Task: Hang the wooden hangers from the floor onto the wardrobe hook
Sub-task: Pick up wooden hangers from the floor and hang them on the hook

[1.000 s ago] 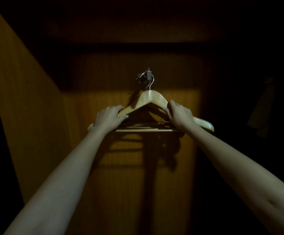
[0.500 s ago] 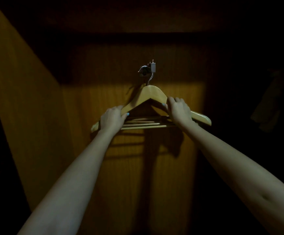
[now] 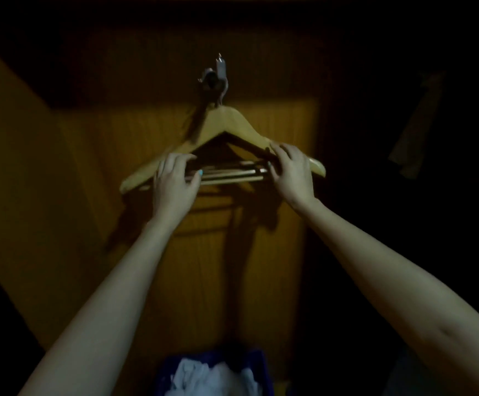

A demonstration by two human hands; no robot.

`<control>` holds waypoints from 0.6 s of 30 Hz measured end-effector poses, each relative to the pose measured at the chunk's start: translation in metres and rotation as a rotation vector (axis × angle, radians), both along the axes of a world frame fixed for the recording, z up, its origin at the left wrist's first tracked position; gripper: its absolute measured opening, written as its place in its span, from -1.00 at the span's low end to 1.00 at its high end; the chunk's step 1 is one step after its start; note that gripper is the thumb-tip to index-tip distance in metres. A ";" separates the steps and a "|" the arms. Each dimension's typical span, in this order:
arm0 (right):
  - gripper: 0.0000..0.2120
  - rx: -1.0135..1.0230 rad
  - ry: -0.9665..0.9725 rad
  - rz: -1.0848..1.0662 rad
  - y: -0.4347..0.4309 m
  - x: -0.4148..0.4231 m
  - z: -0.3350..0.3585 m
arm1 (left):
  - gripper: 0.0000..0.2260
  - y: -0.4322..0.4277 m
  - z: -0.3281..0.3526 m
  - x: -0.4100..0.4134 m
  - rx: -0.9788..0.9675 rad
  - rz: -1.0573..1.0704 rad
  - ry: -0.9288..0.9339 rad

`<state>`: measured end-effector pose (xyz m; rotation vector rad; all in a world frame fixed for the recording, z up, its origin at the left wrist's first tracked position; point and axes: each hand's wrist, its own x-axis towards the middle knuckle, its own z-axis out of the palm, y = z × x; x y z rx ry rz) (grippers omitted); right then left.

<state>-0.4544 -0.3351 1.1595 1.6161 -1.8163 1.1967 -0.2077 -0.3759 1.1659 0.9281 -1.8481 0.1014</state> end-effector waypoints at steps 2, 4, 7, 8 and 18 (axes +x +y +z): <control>-0.57 0.016 -0.005 -0.003 0.029 -0.009 -0.027 | -0.71 0.020 -0.023 -0.016 0.074 -0.058 -0.026; -0.59 0.063 -0.070 0.011 0.064 -0.017 -0.061 | -0.70 0.046 -0.052 -0.036 0.176 -0.118 -0.062; -0.60 0.206 -0.171 0.007 0.131 -0.029 -0.128 | -0.67 0.091 -0.111 -0.068 0.327 -0.208 -0.146; -0.59 0.282 -0.200 0.007 0.156 -0.034 -0.154 | -0.65 0.108 -0.134 -0.077 0.374 -0.236 -0.182; -0.59 1.043 -0.542 -0.184 0.432 -0.090 -0.412 | -0.64 0.310 -0.397 -0.141 0.912 -0.480 -0.515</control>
